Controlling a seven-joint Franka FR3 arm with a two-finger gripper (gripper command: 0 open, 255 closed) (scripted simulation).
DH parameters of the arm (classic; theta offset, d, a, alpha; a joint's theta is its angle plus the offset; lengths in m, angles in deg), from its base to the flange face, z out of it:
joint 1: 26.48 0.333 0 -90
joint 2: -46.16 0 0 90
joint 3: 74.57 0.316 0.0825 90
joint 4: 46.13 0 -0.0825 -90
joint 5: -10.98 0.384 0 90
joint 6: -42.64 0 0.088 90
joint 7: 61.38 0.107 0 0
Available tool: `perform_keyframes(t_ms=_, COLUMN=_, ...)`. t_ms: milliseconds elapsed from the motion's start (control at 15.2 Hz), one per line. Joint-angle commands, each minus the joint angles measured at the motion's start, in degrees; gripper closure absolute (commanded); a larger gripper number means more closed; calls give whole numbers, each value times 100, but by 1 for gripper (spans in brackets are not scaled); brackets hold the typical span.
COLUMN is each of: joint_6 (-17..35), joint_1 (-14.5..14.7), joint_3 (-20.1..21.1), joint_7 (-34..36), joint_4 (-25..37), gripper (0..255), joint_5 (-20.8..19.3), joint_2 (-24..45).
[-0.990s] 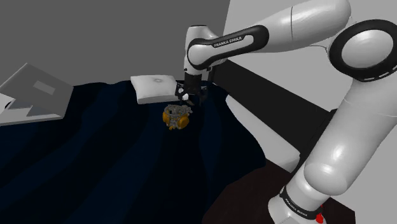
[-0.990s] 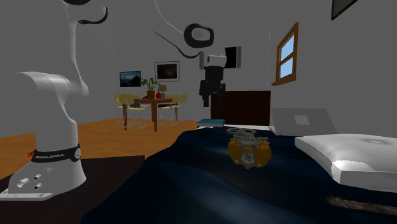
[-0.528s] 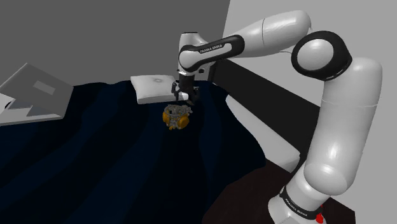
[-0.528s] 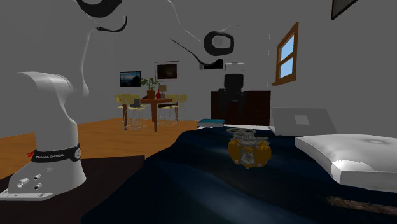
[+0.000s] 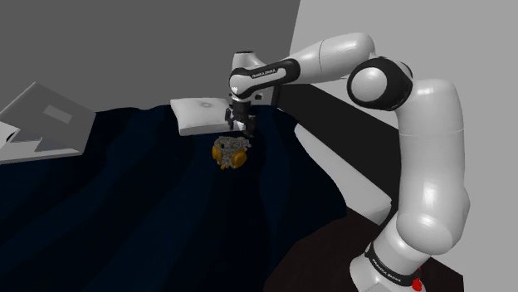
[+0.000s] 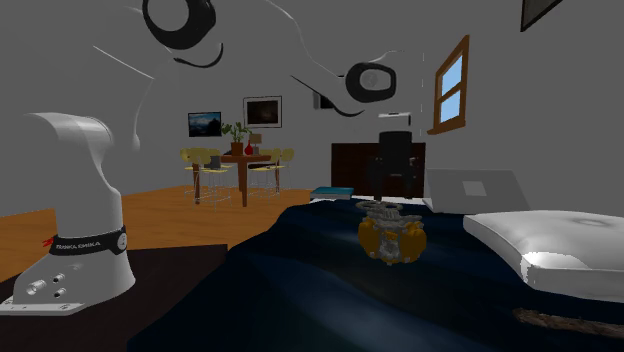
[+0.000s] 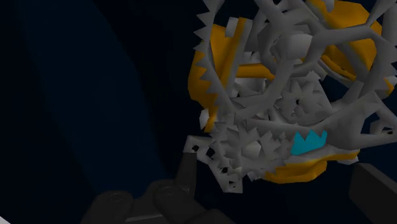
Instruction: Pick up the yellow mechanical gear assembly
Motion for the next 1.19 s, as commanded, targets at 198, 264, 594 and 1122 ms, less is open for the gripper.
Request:
perform_keyframes(t_ms=198, joint_6=310, joint_1=8, joint_3=-18, joint_7=53, joint_4=-155, gripper=0, joint_5=-26, joint_2=152)
perform_keyframes(t_ms=264, joint_6=345, joint_1=9, joint_3=-19, joint_7=56, joint_4=-173, gripper=0, joint_5=-29, joint_2=170)
perform_keyframes(t_ms=594, joint_6=349, joint_1=16, joint_3=-17, joint_7=66, joint_4=-180, gripper=255, joint_5=-30, joint_2=167)
perform_keyframes(t_ms=1122, joint_6=224, joint_1=7, joint_3=-14, joint_7=45, joint_4=-115, gripper=255, joint_5=-18, joint_2=107)
